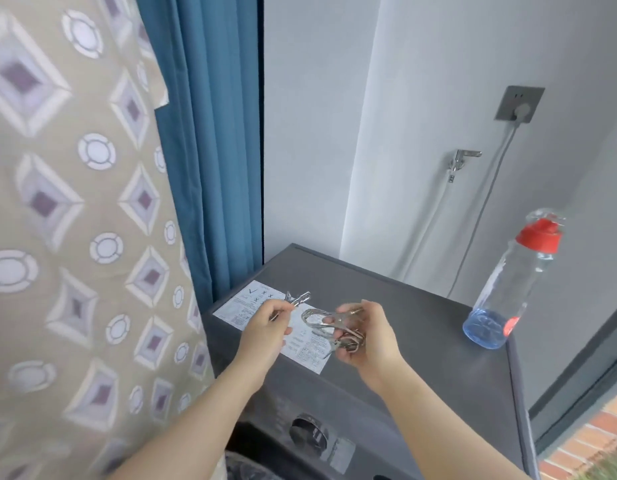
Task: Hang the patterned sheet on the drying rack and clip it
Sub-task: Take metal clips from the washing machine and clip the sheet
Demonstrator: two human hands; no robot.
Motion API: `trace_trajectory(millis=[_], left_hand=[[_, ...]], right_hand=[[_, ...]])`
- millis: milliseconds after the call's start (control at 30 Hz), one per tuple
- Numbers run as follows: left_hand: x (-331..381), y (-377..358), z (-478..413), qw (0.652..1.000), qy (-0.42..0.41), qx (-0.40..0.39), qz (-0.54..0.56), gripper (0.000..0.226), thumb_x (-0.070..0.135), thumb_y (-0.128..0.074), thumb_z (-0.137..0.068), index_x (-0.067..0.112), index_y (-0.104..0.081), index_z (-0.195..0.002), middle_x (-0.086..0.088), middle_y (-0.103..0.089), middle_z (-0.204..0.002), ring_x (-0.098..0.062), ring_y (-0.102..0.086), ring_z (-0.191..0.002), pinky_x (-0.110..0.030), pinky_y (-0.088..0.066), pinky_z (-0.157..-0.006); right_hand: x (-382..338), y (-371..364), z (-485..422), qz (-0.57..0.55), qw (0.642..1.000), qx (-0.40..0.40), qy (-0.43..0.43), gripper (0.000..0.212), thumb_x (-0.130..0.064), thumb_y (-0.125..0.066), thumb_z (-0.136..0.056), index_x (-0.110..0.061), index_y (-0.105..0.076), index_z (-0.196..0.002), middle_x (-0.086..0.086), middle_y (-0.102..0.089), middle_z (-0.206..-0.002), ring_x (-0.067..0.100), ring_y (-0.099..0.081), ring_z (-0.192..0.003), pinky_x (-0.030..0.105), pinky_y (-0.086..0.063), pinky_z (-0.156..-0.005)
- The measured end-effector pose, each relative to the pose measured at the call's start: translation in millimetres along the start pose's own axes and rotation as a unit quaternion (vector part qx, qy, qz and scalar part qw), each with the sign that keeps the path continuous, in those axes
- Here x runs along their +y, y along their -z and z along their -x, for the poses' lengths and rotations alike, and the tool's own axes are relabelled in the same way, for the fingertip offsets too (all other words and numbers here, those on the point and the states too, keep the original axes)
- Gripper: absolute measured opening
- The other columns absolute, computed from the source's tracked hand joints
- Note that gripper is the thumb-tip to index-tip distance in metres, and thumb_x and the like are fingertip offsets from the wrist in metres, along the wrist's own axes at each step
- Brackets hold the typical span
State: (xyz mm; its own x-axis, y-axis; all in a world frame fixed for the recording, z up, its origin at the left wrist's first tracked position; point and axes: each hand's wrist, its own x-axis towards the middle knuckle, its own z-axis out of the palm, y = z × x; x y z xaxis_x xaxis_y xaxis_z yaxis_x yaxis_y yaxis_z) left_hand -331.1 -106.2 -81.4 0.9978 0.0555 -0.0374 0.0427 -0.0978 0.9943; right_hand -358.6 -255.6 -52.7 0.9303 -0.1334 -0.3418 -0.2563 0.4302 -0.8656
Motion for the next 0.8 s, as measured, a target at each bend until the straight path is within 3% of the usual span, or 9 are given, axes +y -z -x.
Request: trace_trajectory(millis=[100, 233, 433, 600, 700, 800], left_hand=[[10, 21, 7, 0.999, -0.03, 0.017, -0.022, 0.017, 0.03, -0.048, -0.095, 0.026, -0.06, -0.084, 0.009, -0.061, -0.078, -0.009, -0.06, -0.072, -0.028, -0.044, -0.071], [13, 48, 21, 0.998, -0.03, 0.062, 0.007, 0.025, 0.038, -0.049, -0.094, 0.019, -0.062, -0.083, 0.001, -0.053, -0.058, -0.013, -0.049, -0.058, -0.027, -0.04, -0.06], [14, 73, 47, 0.993, -0.038, 0.111, -0.02, 0.012, 0.028, -0.067, -0.083, 0.024, -0.062, -0.073, 0.006, -0.059, -0.065, -0.012, -0.054, -0.059, -0.024, -0.04, -0.055], [11, 86, 79, 0.984, -0.026, 0.175, 0.005, 0.013, 0.008, -0.068, -0.082, 0.017, -0.06, -0.077, 0.001, -0.061, -0.081, -0.008, -0.056, -0.064, -0.016, -0.047, -0.053], [10, 91, 101, 0.965, -0.023, 0.258, 0.043, 0.016, 0.003, -0.067, -0.082, 0.016, -0.06, -0.074, 0.003, -0.06, -0.082, -0.009, -0.057, -0.066, -0.019, -0.052, -0.056], [9, 93, 129, 0.935, -0.031, 0.334, 0.115, 0.015, -0.003, -0.063, -0.083, 0.009, -0.058, -0.076, 0.001, -0.059, -0.08, -0.009, -0.059, -0.061, -0.018, -0.051, -0.05]], right_hand=[[0, -25, 3, -0.017, 0.998, -0.048, -0.025, 0.036, -0.027, -0.035, -0.094, -0.008, -0.059, -0.075, 0.009, -0.065, -0.061, 0.018, -0.045, -0.051, 0.019, -0.032, -0.045], [7, -54, 8, 0.011, 0.995, -0.087, -0.045, 0.035, -0.027, -0.035, -0.094, -0.008, -0.058, -0.075, 0.01, -0.067, -0.064, 0.017, -0.045, -0.054, 0.019, -0.031, -0.046], [21, -77, 14, 0.109, 0.984, -0.133, -0.05, 0.033, -0.021, -0.035, -0.094, -0.008, -0.059, -0.075, 0.004, -0.061, -0.055, 0.017, -0.047, -0.056, 0.021, -0.034, -0.047], [33, -90, 22, 0.196, 0.964, -0.175, -0.052, 0.037, -0.026, -0.037, -0.097, -0.012, -0.06, -0.071, 0.007, -0.062, -0.067, 0.017, -0.053, -0.053, 0.022, -0.035, -0.048], [44, -91, 26, 0.179, 0.959, -0.215, -0.055, 0.032, -0.032, -0.042, -0.098, -0.01, -0.059, -0.081, 0.005, -0.062, -0.064, 0.013, -0.055, -0.045, 0.022, -0.038, -0.047], [59, -91, 31, 0.132, 0.951, -0.268, -0.081, 0.019, -0.023, -0.055, -0.092, -0.005, -0.06, -0.09, 0.011, -0.058, -0.073, 0.017, -0.055, -0.059, 0.028, -0.048, -0.052]])
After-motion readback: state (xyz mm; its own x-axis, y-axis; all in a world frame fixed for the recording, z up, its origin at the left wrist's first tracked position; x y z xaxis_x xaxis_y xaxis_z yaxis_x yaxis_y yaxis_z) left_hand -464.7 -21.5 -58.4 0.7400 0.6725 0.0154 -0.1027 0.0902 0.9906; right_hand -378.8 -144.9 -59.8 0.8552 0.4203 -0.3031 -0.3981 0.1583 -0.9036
